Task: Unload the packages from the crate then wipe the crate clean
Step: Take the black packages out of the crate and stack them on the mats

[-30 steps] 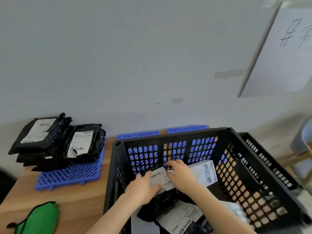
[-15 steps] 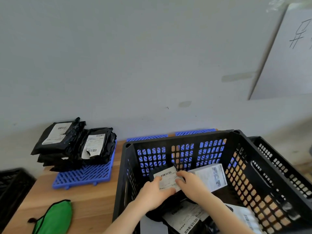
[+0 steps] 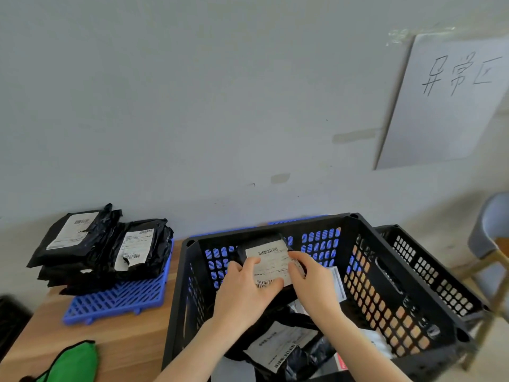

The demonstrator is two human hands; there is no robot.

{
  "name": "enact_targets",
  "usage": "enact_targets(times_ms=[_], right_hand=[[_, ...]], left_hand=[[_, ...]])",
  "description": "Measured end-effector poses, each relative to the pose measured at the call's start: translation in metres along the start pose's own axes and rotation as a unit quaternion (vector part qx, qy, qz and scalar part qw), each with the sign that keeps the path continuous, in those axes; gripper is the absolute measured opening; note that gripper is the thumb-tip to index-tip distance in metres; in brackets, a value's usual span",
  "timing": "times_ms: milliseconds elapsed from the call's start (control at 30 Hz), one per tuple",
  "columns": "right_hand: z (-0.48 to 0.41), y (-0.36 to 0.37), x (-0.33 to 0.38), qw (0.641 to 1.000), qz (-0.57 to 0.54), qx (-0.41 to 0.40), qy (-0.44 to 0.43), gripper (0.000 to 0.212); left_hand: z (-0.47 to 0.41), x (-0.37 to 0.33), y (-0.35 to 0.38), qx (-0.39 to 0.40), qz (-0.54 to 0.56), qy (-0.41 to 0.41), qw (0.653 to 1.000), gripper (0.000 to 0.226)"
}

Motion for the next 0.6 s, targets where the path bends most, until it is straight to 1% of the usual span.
enact_targets(times_ms=[167,400,500,600], right_hand=[[0.006,-0.025,0.007,0.997,-0.025,-0.069,-0.013,0.035],[0.001,-0.034,0.035,0.988,-0.058,-0.128,-0.059,0.038],[-0.011,-0.025,0.056,0.986,-0.053,-0.138,-0.082,0.038],[-0.022,0.003,0.080,0.986,-0.056,-0.120,-0.103,0.039]], left_hand=[[0.000,-0.023,-0.005,-0.051,0.030,0.047,0.997,0.071],[-0.016,-0.030,-0.018,-0.123,0.062,0.142,0.980,0.069],[-0.031,-0.019,-0.034,-0.145,0.087,0.170,0.971,0.069],[-0.045,0.010,-0.058,-0.160,0.096,0.178,0.966,0.068]])
Point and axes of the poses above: each hand's wrist, its own z-axis away from the middle knuckle, its own y-axis out of the palm, x = y × z, the point moved 4 cm from there along -z, towards the middle knuckle, and after that the axes turned 4 degrees about y, right-handed, at the moved point
